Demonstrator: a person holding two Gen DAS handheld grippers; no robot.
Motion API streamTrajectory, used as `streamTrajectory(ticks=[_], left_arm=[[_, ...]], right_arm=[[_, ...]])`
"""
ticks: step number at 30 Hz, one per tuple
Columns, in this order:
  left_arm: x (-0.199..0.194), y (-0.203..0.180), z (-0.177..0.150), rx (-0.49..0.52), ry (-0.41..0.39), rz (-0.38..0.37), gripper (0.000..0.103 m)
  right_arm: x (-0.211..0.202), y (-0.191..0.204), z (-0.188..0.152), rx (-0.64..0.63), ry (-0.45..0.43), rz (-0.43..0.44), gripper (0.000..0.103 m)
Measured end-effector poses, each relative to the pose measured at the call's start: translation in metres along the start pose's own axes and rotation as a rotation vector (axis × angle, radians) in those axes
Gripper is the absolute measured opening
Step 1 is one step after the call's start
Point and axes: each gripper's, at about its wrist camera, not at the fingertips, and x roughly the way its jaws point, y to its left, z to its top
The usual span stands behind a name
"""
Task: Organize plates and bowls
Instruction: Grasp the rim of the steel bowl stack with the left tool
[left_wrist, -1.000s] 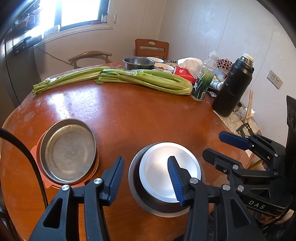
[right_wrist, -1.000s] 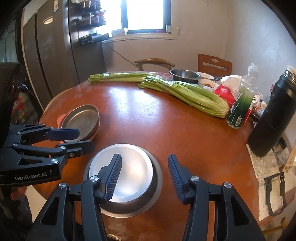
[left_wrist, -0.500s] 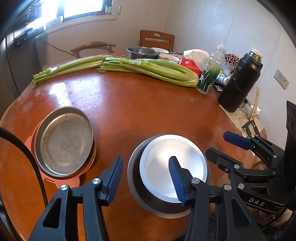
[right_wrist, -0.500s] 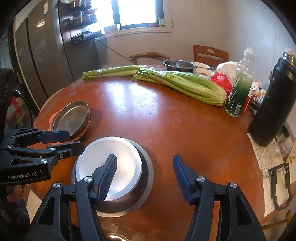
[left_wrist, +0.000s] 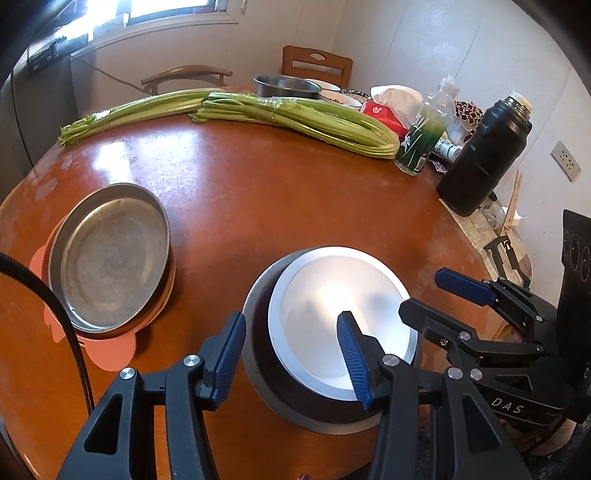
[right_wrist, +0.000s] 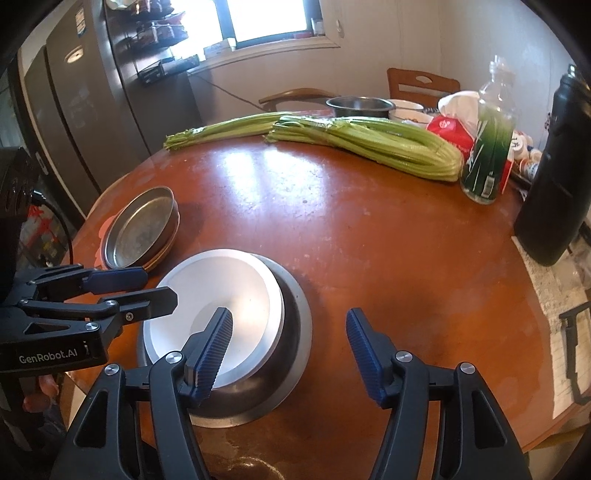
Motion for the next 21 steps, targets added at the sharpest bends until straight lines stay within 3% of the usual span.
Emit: streamTrajectory(ticks=[21], left_arm=[[0.012, 0.014, -0.005, -0.06, 0.027, -0.033, 0.052]], right_arm=[[0.017, -0.001, -0.008, 0.044, 0.062, 0.051, 0.066]])
